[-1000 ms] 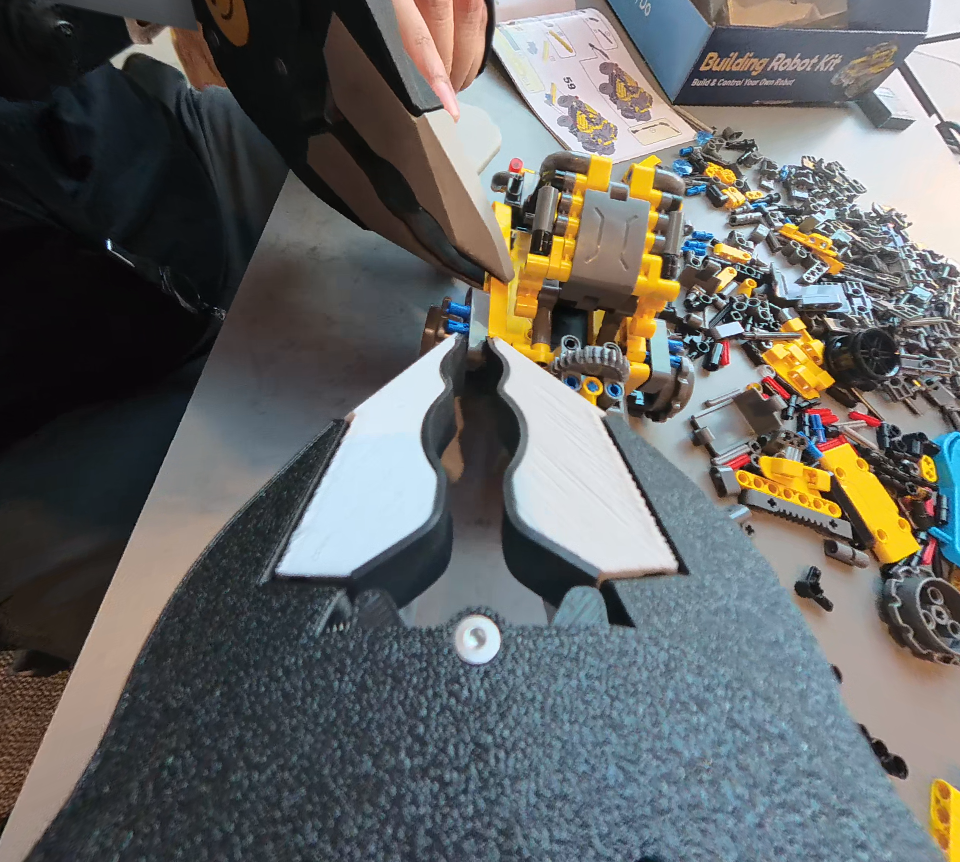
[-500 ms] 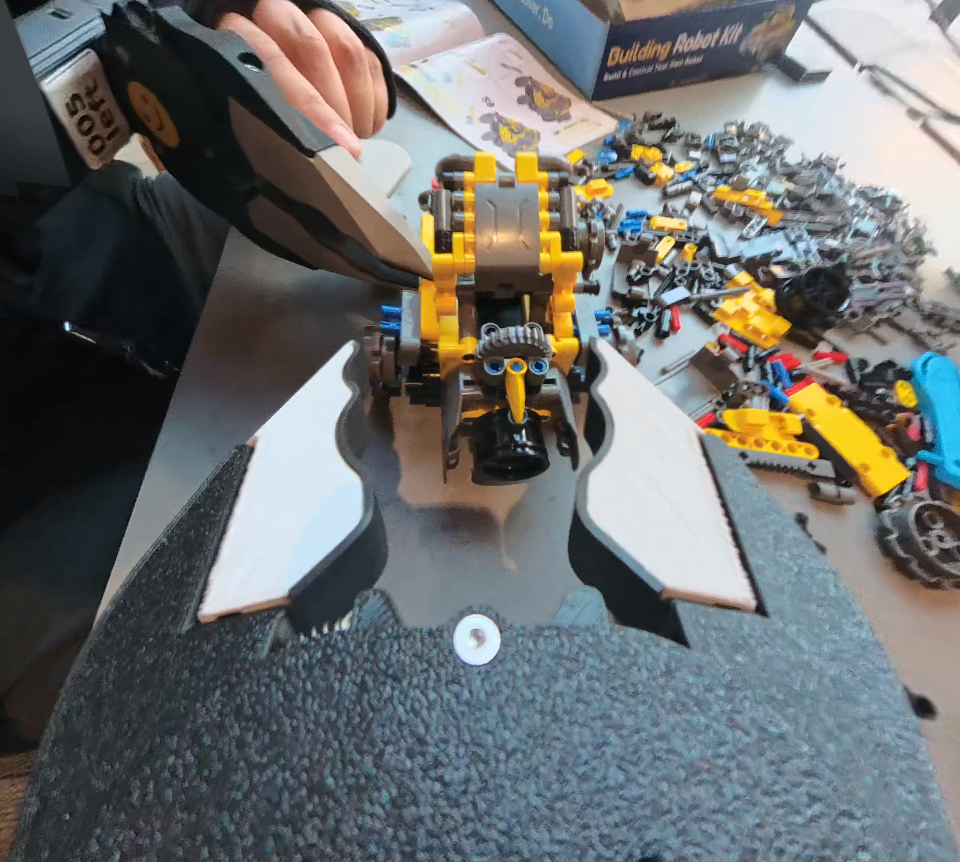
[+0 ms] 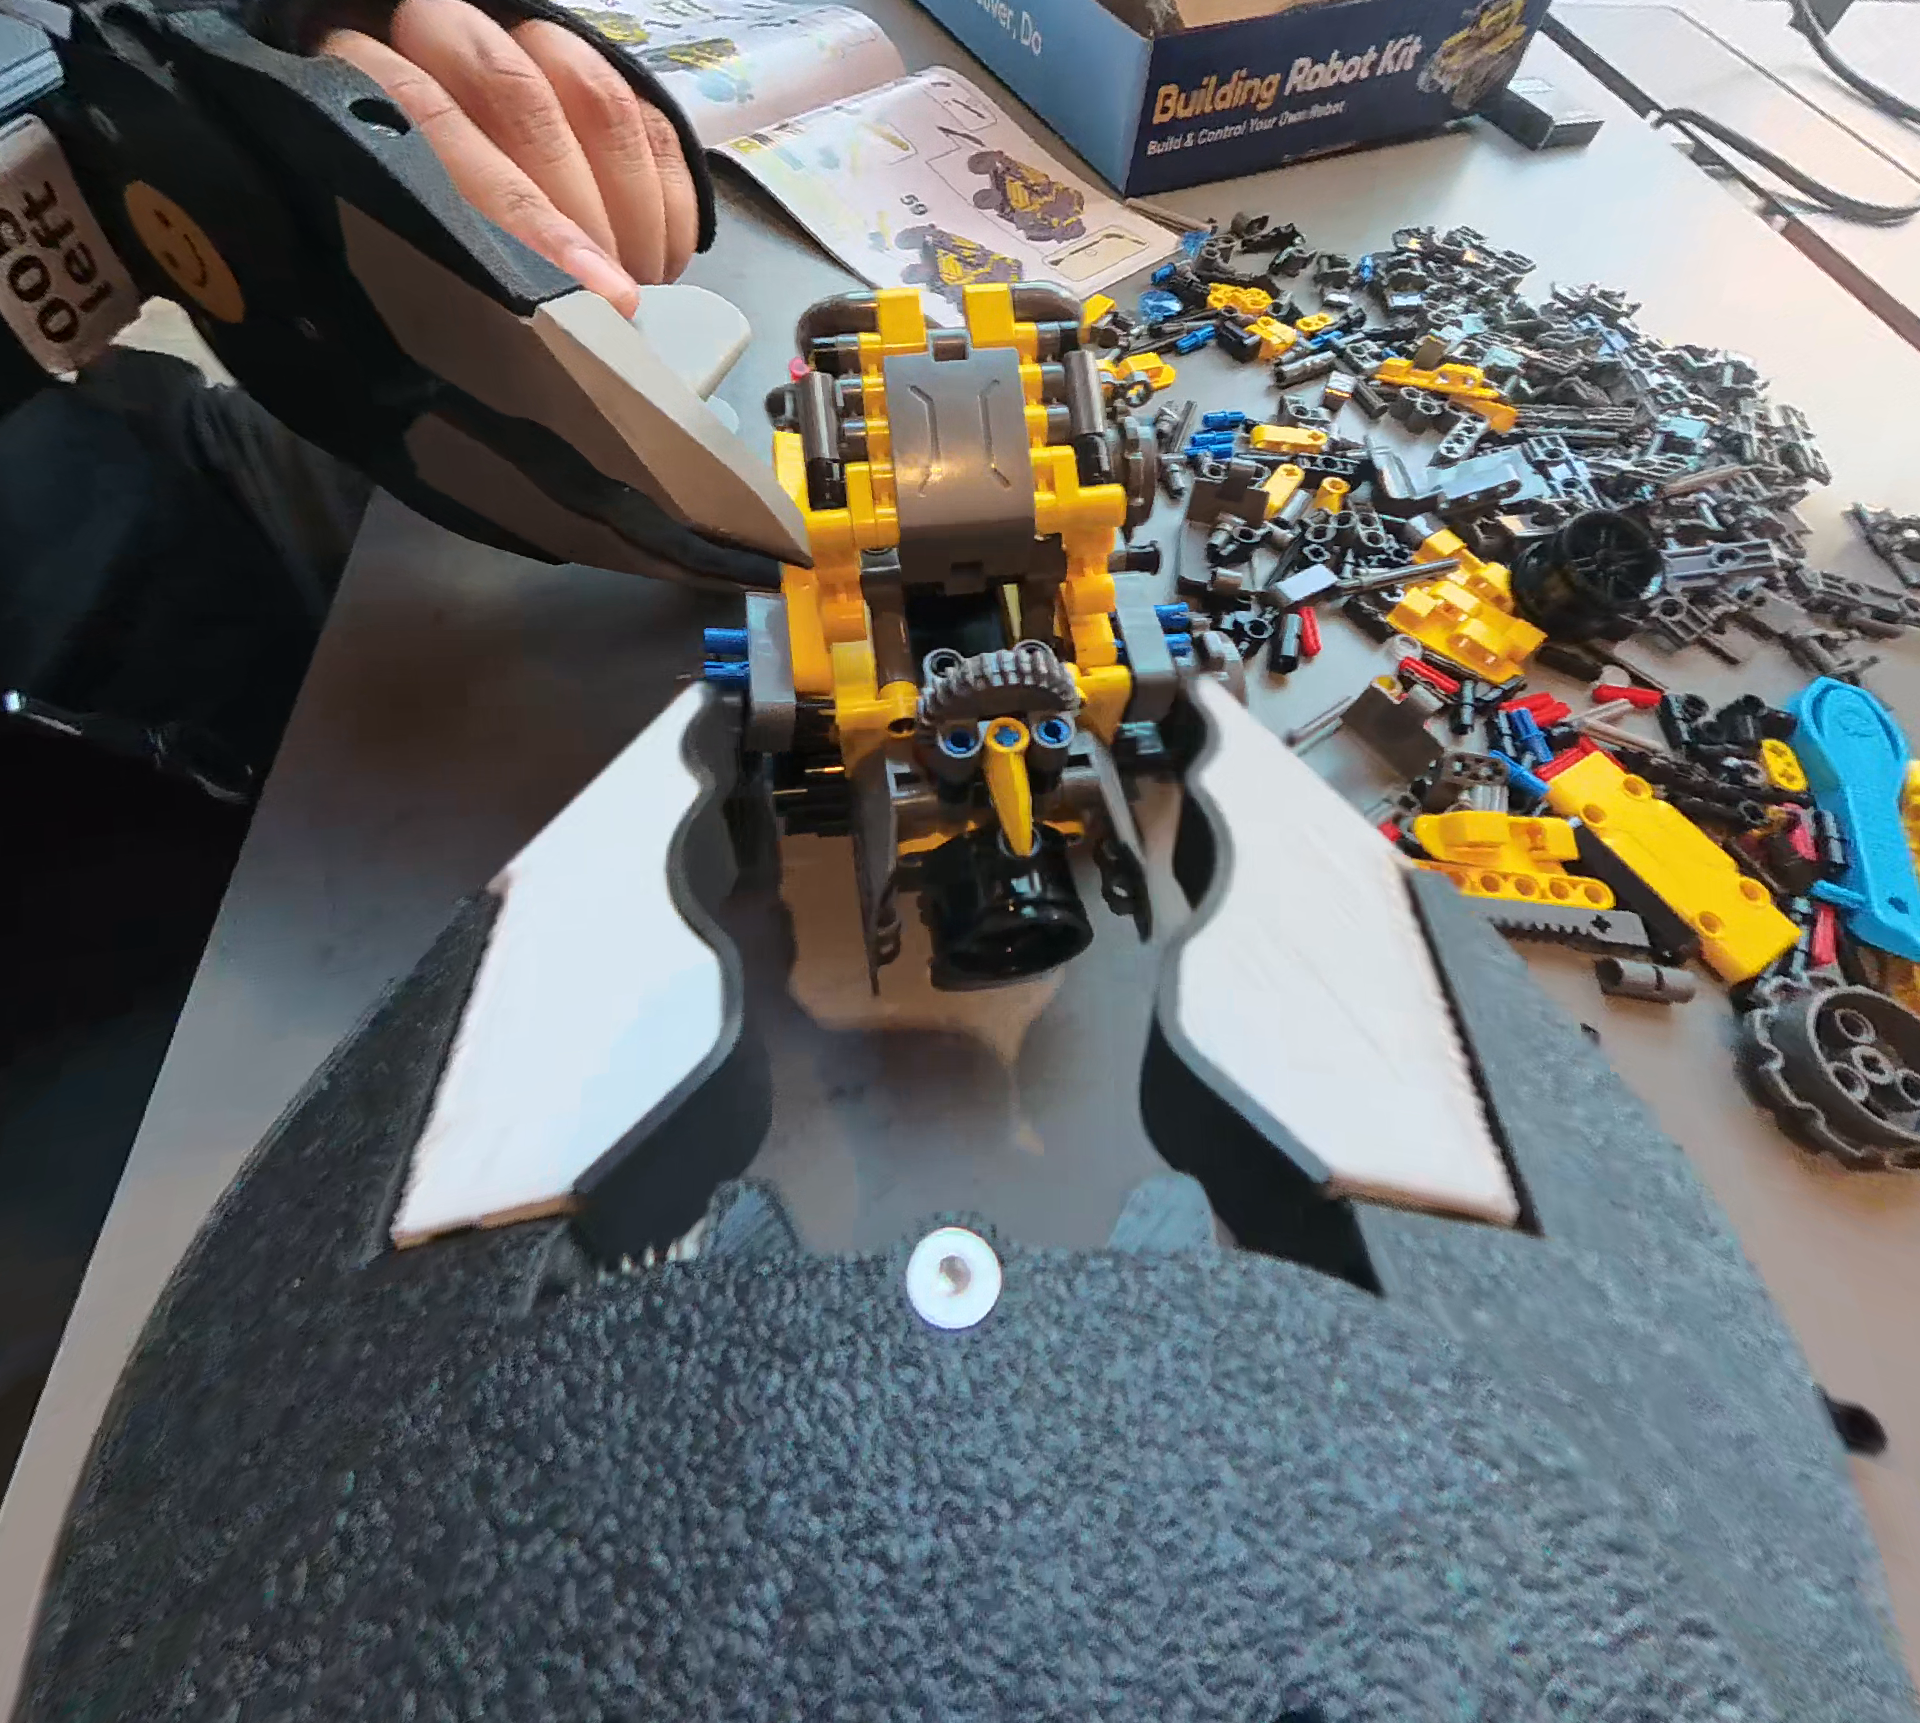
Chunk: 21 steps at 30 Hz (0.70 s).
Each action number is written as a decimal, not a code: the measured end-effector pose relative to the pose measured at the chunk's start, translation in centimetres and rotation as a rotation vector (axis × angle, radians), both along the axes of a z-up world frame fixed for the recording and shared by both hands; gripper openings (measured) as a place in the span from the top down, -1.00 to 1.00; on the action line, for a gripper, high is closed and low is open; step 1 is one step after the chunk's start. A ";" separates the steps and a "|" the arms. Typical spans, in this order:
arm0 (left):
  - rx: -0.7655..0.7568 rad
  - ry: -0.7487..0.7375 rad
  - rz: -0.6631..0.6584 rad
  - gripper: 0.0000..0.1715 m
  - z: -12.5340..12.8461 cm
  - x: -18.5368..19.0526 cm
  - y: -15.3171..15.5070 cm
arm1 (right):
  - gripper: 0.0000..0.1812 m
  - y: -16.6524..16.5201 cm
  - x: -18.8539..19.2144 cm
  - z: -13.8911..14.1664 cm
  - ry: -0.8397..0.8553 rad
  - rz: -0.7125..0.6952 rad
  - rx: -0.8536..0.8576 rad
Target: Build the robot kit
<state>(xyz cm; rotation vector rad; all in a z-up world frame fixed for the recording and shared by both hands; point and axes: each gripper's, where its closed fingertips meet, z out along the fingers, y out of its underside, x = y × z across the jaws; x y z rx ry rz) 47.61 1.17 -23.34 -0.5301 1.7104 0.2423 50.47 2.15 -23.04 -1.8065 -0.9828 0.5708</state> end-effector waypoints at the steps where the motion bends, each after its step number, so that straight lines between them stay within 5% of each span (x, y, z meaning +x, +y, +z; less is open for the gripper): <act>1: 0.006 0.001 -0.001 0.98 0.0 0.0 0.0 | 0.04 0.1 0.1 0.0 0.003 -0.007 0.002; 21: 0.047 -0.022 0.007 0.97 0.1 0.6 0.1 | 0.10 -0.1 -0.2 -0.5 0.017 0.055 -0.042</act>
